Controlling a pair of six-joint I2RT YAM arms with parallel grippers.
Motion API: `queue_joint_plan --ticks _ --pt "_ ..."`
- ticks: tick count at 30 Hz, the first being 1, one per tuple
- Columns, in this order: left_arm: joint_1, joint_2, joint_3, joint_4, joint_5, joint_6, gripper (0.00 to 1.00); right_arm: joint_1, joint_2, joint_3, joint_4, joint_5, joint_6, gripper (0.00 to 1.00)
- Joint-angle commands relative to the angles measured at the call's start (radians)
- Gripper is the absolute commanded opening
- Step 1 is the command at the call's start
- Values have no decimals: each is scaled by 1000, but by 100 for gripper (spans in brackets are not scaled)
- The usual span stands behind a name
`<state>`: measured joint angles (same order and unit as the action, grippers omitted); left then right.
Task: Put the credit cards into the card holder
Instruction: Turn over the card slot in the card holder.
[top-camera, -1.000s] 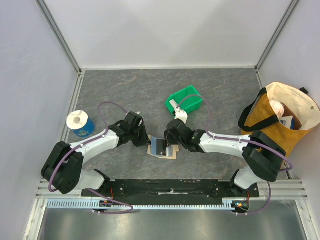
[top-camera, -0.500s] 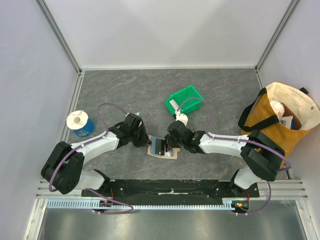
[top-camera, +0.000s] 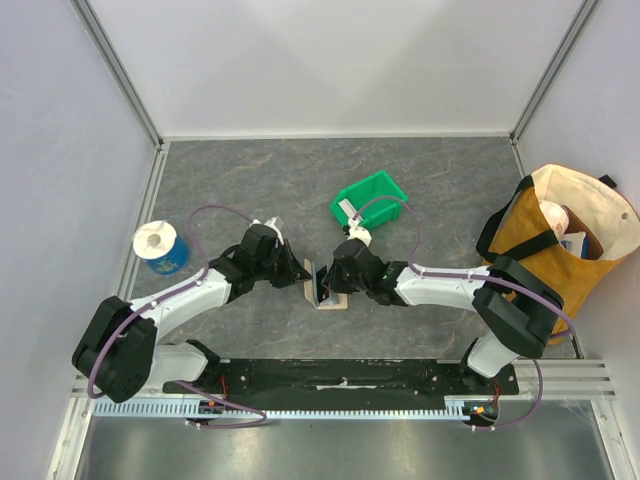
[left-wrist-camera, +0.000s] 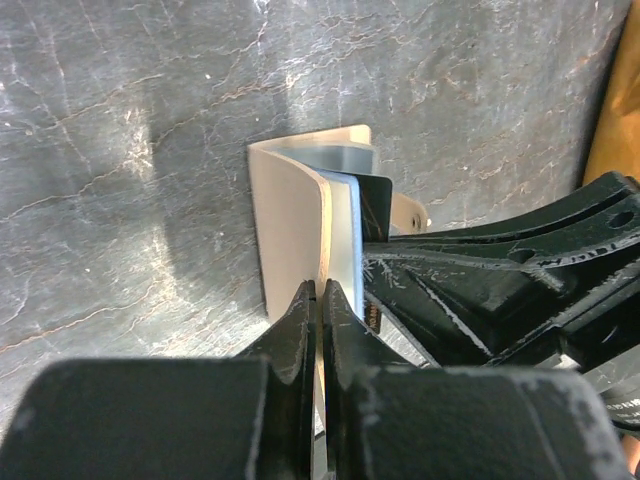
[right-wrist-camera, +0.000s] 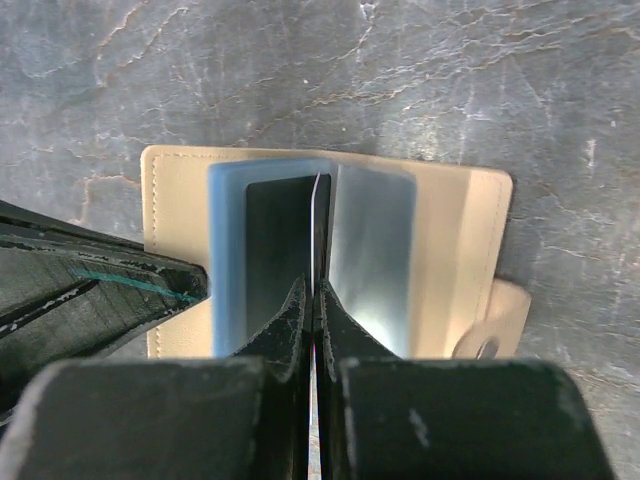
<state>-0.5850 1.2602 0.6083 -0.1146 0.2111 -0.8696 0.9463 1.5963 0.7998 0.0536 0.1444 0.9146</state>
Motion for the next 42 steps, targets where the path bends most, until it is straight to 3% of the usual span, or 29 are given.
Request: queue_joint_plan --ticks 1,12,19,23,42 --pt "-9 -16 1 64 16 -31 2 -10 -21 -40 98 -51 55 0" --pt "-9 -1 -19 -10 -44 -14 2 -89 -42 -162 235 -117 113 0" --pt "-7 10 -35 -25 -72 3 2 -90 -185 -77 -43 162 -34 0" --pt "-10 34 -28 -4 -55 7 2 -90 -269 -67 -121 225 -83 0" --pt "-10 154 -94 72 -62 -20 2 -90 -206 -62 -150 159 -66 0"
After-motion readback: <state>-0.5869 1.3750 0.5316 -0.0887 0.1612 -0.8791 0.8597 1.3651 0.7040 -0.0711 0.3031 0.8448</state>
